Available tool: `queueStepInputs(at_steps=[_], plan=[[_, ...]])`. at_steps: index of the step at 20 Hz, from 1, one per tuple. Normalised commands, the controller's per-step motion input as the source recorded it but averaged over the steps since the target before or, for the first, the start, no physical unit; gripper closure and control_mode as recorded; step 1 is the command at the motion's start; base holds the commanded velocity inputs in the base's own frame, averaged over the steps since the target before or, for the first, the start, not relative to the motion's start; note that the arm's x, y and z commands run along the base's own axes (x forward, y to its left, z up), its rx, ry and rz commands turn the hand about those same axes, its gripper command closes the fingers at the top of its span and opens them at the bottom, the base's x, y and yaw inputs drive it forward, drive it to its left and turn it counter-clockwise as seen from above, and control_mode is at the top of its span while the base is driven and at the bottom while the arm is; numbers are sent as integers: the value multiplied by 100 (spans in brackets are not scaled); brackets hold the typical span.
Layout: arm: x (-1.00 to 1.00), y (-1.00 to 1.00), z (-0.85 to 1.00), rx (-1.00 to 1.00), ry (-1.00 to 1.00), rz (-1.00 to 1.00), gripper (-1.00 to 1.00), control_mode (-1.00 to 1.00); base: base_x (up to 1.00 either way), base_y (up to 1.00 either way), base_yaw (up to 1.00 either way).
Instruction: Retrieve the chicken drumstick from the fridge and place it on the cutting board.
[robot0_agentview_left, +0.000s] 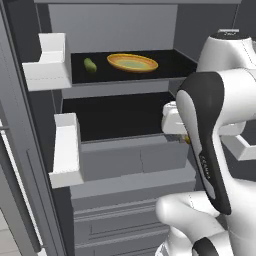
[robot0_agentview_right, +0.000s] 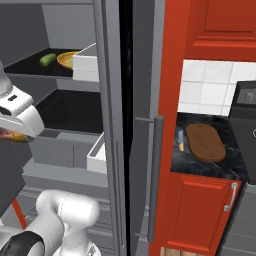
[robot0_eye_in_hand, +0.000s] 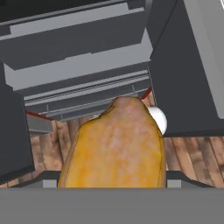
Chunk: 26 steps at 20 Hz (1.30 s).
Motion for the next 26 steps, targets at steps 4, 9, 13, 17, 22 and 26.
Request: queueStepInputs(at_steps=[4, 9, 13, 17, 22, 26], plan=[[-5, -5, -19, 0, 0, 0, 100, -100, 0, 0, 0], [-1, 0, -24, 0, 0, 0, 100, -100, 0, 0, 0], [0, 0, 0, 0, 0, 0, 100, -100, 0, 0, 0], [0, 0, 0, 0, 0, 0, 100, -100, 0, 0, 0], [0, 0, 0, 0, 0, 0, 100, 100, -26, 5, -10], [0, 0, 0, 0, 0, 0, 100, 100, -51, 0, -16]])
